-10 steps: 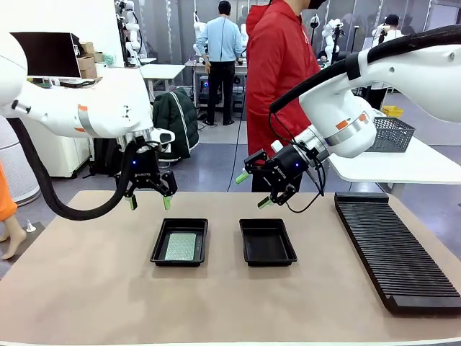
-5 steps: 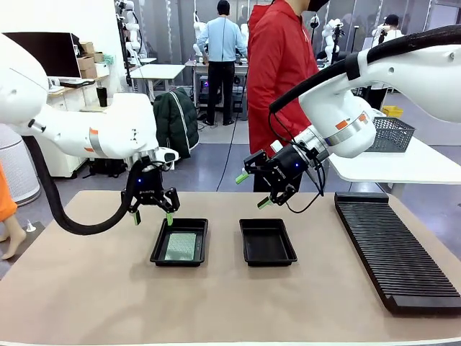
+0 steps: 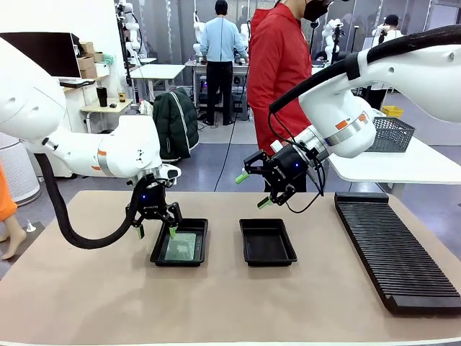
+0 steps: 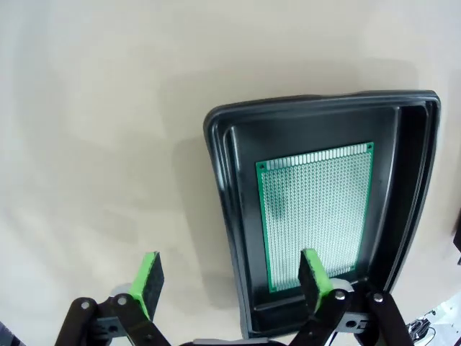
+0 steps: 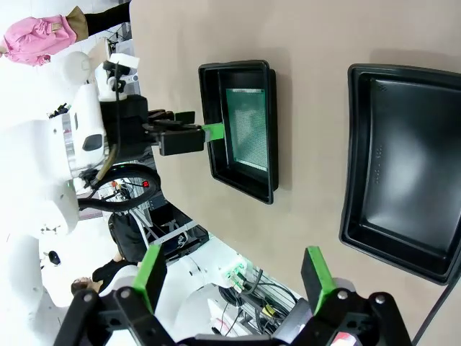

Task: Inspect and transfer BCBs to ESD trays.
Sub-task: Pick up the ESD tray and place it on the left side of the table.

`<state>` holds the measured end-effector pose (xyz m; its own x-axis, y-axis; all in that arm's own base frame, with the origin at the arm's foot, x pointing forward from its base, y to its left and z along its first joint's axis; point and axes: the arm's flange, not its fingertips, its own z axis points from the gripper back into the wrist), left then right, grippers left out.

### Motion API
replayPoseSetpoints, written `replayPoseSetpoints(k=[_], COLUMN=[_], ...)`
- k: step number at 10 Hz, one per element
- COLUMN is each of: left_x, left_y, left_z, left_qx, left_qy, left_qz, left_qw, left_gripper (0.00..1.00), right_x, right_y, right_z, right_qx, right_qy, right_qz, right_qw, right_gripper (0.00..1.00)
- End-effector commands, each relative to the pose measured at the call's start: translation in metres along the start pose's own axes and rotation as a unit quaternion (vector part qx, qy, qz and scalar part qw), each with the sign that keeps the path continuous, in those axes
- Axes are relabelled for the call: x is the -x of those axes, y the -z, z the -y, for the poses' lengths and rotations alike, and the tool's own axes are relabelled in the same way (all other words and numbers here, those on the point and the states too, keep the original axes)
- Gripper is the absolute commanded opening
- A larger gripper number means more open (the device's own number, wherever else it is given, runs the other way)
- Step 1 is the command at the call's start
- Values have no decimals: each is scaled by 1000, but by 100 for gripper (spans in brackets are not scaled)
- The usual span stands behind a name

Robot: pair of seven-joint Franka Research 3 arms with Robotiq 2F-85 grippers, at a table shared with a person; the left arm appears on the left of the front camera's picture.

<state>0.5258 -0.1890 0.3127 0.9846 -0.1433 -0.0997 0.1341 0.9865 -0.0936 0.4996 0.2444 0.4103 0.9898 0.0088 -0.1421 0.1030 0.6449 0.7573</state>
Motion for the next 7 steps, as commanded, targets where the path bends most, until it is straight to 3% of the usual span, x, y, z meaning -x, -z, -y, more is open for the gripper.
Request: replayPoseSetpoints(k=[1, 7], left_x=[-3, -1], left_y=[5, 4], left_z=[0, 0], left_qx=[-17, 0], left_qy=[-9, 0], left_qz=[13, 0], left_qw=[1000, 1000], left_gripper=[100, 100], right_x=[-1, -1], right_y=[2, 2], right_z=[-3, -3], right_qx=[5, 5], right_qy=[4, 4], right_qz=[-1, -1], right_qw=[1000, 1000], right_gripper=[100, 100])
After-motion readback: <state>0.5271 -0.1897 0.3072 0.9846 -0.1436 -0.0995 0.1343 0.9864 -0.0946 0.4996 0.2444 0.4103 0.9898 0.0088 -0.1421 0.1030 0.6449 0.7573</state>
